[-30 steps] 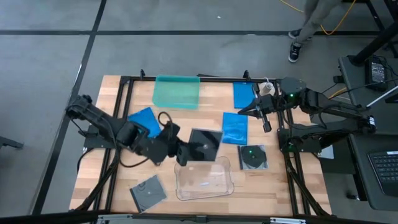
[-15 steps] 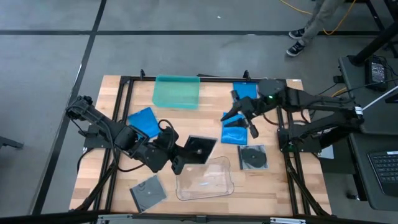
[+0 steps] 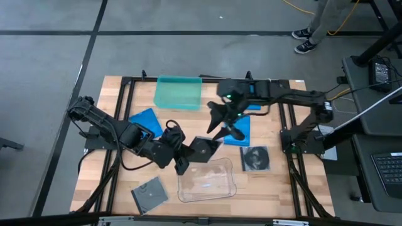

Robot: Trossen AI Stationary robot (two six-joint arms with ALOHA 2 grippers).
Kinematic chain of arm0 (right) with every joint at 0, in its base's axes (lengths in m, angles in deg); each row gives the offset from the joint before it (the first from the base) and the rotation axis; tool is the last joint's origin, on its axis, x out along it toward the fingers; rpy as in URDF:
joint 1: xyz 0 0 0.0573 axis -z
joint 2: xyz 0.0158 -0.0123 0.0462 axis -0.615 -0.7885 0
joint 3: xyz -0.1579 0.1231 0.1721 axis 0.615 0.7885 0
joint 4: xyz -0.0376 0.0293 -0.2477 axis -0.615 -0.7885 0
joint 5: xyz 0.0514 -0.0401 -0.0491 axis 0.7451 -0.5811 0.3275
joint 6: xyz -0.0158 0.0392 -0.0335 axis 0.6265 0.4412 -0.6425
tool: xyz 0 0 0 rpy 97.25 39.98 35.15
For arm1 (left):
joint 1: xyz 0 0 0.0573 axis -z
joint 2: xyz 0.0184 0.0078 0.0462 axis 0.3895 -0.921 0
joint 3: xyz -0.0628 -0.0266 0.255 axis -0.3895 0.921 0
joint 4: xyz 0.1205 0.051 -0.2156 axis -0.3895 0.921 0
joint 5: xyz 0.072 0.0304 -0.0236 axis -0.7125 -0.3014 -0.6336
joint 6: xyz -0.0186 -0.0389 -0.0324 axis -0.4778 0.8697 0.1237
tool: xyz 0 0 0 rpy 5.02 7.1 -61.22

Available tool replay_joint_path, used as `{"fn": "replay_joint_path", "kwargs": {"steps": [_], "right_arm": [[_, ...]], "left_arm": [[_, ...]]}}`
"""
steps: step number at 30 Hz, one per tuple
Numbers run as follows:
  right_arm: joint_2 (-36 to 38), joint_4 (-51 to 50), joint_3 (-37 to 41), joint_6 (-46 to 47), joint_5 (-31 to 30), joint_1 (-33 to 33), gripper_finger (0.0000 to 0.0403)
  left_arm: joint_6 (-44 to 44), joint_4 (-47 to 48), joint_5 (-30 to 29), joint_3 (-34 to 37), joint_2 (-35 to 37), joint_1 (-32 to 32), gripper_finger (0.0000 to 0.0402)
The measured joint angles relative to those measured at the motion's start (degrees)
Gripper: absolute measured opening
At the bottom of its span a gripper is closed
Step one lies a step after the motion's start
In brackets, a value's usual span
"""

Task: Pick & place jewel cases by type
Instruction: Put the top black CD case into the transparent bin

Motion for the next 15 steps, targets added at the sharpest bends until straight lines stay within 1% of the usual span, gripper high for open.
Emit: {"fn": "replay_joint_path", "kwargs": {"steps": [6, 9, 12, 15], "right_arm": [[-3.4, 0.3, -1.0, 0.3, 3.6, 0.0, 0.0165], [-3.8, 0.2, -1.0, 0.6, 4.0, 0.0, 0.0155], [-3.8, 0.4, -1.0, 0.6, 4.1, 0.0, 0.0132], [-3.8, 0.5, -1.0, 0.6, 4.1, 0.0, 0.0091]], "left_arm": [[-1.2, -1.0, -0.2, 0.0, 0.0, 0.0, 0.0022], [-1.3, -1.0, -0.8, 0.0, 0.0, 0.0, 0.0022], [-2.0, -1.0, -0.9, 0.0, 0.0, 0.0, 0.0022], [-2.1, -0.8, -1.5, 0.0, 0.0, 0.0, 0.0023]]}}
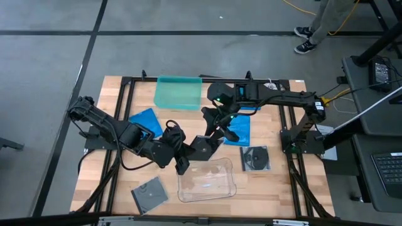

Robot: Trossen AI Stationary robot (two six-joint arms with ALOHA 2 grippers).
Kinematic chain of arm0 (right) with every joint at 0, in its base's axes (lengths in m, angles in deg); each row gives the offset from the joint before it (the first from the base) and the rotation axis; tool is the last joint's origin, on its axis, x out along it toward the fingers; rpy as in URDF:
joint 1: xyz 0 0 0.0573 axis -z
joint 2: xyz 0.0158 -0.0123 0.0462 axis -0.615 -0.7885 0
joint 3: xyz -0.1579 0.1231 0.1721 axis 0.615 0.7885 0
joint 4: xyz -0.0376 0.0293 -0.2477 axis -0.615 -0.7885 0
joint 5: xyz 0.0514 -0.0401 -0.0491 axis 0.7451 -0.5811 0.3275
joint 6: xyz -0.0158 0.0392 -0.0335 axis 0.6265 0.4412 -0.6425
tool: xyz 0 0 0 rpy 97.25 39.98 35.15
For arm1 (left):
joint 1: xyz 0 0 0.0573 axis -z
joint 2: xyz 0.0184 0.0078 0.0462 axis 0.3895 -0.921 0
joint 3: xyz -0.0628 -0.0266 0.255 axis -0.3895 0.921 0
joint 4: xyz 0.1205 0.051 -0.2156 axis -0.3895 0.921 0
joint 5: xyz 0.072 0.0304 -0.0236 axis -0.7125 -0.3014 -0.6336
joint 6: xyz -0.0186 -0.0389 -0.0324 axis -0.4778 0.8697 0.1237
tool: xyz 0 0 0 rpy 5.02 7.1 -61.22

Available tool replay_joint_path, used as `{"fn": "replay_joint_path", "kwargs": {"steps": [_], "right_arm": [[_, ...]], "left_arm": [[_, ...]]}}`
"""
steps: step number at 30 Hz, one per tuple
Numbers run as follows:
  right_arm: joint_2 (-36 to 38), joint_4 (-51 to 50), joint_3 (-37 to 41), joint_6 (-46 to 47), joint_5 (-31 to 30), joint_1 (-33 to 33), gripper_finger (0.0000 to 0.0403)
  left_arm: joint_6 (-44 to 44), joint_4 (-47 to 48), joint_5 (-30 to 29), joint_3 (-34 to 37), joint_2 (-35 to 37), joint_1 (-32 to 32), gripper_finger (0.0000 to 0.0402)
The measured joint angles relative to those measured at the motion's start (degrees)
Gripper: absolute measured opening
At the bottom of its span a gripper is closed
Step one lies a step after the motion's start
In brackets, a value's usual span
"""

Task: Pick & place jewel cases by type
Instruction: Put the top black CD case into the transparent bin

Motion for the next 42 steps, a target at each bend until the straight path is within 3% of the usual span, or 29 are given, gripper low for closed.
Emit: {"fn": "replay_joint_path", "kwargs": {"steps": [4, 10, 16, 22, 31, 42], "right_arm": [[0.0, 0.2, 0.0, 0.4, -0.2, 0.0, 0.0027], [0.0, 0.0, 0.0, 2.8, -1.6, 0.0, 0.0037], [0.2, -2.2, -0.6, 3.3, -0.7, 0.1, 0.0029], [0.3, -10.0, -4.4, 3.5, -0.1, -1.0, 0.0029], [-0.6, -14.8, -5.8, 6.8, 0.0, -4.6, 0.003], [-10.8, -14.7, -5.8, 7.7, -0.6, -9.4, 0.0029]], "left_arm": [[0.0, 0.9, -0.7, 0.0, 0.0, 0.0, 0.0035], [-0.2, 3.7, 7.0, 0.0, 0.9, 0.0, 0.007], [5.0, 14.1, 14.5, 0.0, 6.3, 0.9, 0.0098], [9.5, 24.1, 10.2, 0.0, 13.6, 2.0, 0.0106], [7.2, 24.6, -0.7, 0.0, 20.0, 2.0, 0.0107], [2.1, 24.7, -2.9, 0.0, 20.5, 1.9, 0.0104]]}}
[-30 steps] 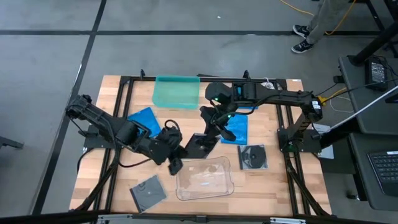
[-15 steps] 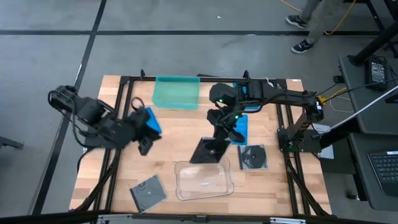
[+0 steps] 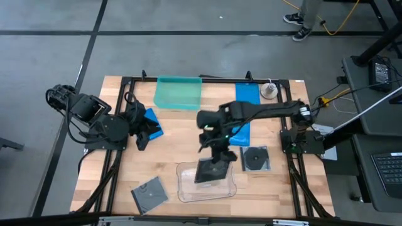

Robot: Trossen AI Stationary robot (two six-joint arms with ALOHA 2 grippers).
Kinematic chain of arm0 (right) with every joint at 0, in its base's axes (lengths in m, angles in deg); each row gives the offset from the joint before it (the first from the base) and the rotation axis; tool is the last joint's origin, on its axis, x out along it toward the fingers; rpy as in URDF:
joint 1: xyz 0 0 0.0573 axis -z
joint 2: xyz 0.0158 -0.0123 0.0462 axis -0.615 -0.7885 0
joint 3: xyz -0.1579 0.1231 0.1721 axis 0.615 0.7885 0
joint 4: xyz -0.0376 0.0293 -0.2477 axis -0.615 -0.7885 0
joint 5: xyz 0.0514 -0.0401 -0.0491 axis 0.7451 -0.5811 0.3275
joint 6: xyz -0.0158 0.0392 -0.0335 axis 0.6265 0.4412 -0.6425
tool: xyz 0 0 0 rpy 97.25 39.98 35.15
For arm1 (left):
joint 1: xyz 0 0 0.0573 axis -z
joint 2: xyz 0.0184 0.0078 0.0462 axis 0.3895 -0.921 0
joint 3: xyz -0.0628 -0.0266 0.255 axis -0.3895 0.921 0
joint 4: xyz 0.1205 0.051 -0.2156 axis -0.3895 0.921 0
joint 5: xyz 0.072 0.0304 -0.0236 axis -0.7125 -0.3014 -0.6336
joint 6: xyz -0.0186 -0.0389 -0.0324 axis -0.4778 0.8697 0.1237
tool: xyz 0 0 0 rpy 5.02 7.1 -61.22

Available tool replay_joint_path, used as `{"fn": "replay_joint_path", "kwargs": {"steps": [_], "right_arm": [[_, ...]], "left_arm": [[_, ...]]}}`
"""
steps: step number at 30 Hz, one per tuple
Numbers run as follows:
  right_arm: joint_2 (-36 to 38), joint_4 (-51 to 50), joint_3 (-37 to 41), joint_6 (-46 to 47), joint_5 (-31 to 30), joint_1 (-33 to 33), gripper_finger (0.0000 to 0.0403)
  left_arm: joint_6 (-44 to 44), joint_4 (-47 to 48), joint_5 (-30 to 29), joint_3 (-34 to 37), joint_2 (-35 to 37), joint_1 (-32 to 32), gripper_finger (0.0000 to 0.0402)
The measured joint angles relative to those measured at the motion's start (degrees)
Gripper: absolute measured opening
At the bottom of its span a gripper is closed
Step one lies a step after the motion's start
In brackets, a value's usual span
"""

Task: Pick & place jewel cases by type
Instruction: Put the top black CD case into the transparent bin

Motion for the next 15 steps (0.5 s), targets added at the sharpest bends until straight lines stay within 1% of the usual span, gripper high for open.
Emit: {"fn": "replay_joint_path", "kwargs": {"steps": [6, 11, 15], "right_arm": [[-6.0, 3.0, 0.0, 0.7, -0.1, -1.8, 0.0032], [-9.9, 5.8, 0.0, 2.8, -0.1, -3.3, 0.0029], [-12.7, 6.6, 0.0, 3.3, -0.1, -4.6, 0.0034]], "left_arm": [[-2.3, 0.0, 0.0, 0.0, 0.0, 0.0, 0.0106], [-4.4, 0.0, 0.2, 0.0, 0.0, 0.0, 0.0103], [-5.9, 0.0, 0.2, 0.0, 0.0, 0.0, 0.0105]]}}
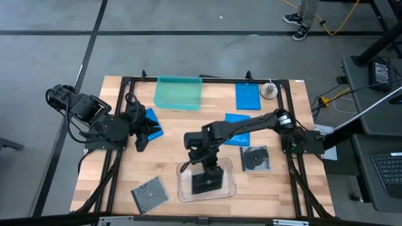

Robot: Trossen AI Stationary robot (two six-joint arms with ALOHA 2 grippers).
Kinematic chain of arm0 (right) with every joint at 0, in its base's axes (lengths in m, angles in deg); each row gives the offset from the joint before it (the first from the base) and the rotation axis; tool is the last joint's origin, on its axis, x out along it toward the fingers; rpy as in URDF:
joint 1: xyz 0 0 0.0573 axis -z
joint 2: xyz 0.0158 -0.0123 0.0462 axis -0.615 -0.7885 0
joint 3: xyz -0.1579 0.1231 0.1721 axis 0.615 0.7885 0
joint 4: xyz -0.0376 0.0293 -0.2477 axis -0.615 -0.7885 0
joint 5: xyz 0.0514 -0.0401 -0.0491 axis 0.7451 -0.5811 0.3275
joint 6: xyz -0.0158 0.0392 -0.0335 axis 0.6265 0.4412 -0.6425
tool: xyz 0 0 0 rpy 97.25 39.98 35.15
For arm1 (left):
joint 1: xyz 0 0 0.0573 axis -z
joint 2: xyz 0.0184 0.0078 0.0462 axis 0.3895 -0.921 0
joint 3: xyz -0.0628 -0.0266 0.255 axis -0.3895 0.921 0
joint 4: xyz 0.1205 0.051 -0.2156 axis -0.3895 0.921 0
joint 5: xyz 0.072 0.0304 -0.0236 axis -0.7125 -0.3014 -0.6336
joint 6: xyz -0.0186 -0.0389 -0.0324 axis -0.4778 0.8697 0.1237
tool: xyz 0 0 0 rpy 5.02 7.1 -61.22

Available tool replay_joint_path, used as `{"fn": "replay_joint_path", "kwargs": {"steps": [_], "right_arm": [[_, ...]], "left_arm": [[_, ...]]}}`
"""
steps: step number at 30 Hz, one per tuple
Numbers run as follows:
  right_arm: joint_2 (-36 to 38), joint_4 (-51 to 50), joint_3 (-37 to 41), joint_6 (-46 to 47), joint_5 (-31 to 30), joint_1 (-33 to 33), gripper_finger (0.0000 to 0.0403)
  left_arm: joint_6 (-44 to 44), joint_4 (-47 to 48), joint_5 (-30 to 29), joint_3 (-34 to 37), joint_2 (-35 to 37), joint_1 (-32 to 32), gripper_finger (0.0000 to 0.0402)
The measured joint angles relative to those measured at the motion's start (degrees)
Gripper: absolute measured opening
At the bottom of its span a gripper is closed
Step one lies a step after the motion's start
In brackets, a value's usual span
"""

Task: Pick & place jewel cases by type
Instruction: Put the top black CD case into the transparent bin

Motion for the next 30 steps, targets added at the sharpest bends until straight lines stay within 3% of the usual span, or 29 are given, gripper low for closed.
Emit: {"fn": "replay_joint_path", "kwargs": {"steps": [21, 30], "right_arm": [[-4.4, 2.5, 0.0, 3.0, -4.0, -1.7, 0.0029], [-4.5, 4.3, 0.0, 4.2, -4.6, -2.2, 0.0053]], "left_arm": [[-3.3, 0.0, -0.1, 0.0, -2.8, 0.0, 0.0105], [-3.3, -0.3, -0.2, 0.0, -3.2, 0.0, 0.0106]]}}
